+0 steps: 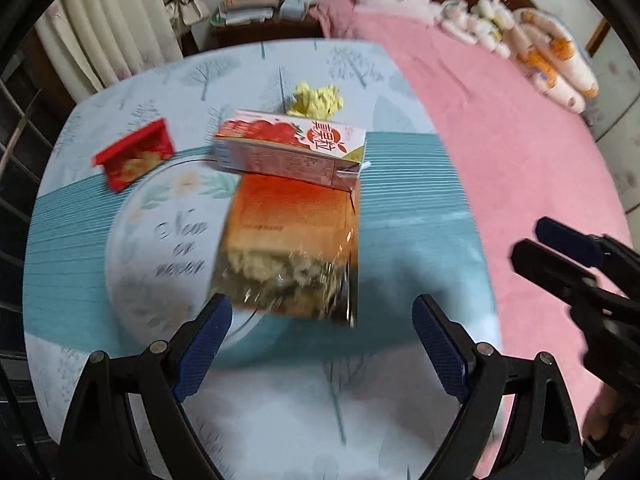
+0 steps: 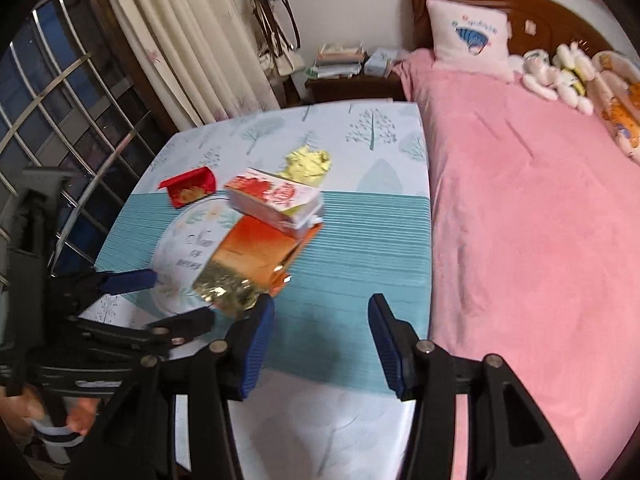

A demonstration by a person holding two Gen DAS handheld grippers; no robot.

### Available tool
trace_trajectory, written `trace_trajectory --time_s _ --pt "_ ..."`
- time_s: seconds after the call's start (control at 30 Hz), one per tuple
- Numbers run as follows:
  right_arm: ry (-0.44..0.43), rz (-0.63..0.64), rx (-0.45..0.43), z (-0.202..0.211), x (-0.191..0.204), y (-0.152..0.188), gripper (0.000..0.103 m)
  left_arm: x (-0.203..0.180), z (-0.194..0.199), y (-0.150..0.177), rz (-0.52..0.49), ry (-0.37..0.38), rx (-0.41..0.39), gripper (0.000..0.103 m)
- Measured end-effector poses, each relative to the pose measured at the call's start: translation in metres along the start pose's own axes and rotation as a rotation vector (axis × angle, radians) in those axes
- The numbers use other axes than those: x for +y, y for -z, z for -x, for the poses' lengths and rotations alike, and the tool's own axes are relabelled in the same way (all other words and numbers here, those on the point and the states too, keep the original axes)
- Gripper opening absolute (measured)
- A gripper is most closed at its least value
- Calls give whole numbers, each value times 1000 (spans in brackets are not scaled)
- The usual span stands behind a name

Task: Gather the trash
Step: 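Grasp the orange snack bag with the left tool while the right tool grasps the white-pink drink carton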

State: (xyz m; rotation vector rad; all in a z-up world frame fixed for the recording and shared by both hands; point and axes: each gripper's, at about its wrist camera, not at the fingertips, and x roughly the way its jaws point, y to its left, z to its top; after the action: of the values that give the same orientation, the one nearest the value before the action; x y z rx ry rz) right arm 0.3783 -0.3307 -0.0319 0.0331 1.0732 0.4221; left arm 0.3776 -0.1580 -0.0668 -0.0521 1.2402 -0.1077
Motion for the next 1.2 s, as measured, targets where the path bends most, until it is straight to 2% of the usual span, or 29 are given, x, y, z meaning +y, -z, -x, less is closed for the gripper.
trace_trajectory --time_s 0.17,0.3,0.47,0.53,0.73,0.8,0.93,1.13,1.2 --pt "-80 9 33 -32 -22 -19 49 -5 -51 -25 37 -62 69 90" --pt "-144 42 47 -53 -23 -39 49 3 -78 -33 85 -105 109 90" --pt "-186 143 60 -76 -11 -66 49 18 -94 -33 174 -107 123 90" --pt "-195 184 63 -84 -4 -75 51 23 -94 -33 192 -104 99 88" --pt "-233 339 87 -109 24 -91 63 32 -87 -31 204 -53 63 70" --pt "-222 383 103 -121 33 -95 63 32 -85 -30 200 -22 58 62" --pt "-233 450 132 -138 48 -100 64 35 -81 -32 208 19 58 57" --pt "-246 495 175 -156 60 -100 64 51 -74 -31 232 55 62 44" --pt "-261 504 172 -158 63 -99 64 56 -72 -28 242 50 66 32"
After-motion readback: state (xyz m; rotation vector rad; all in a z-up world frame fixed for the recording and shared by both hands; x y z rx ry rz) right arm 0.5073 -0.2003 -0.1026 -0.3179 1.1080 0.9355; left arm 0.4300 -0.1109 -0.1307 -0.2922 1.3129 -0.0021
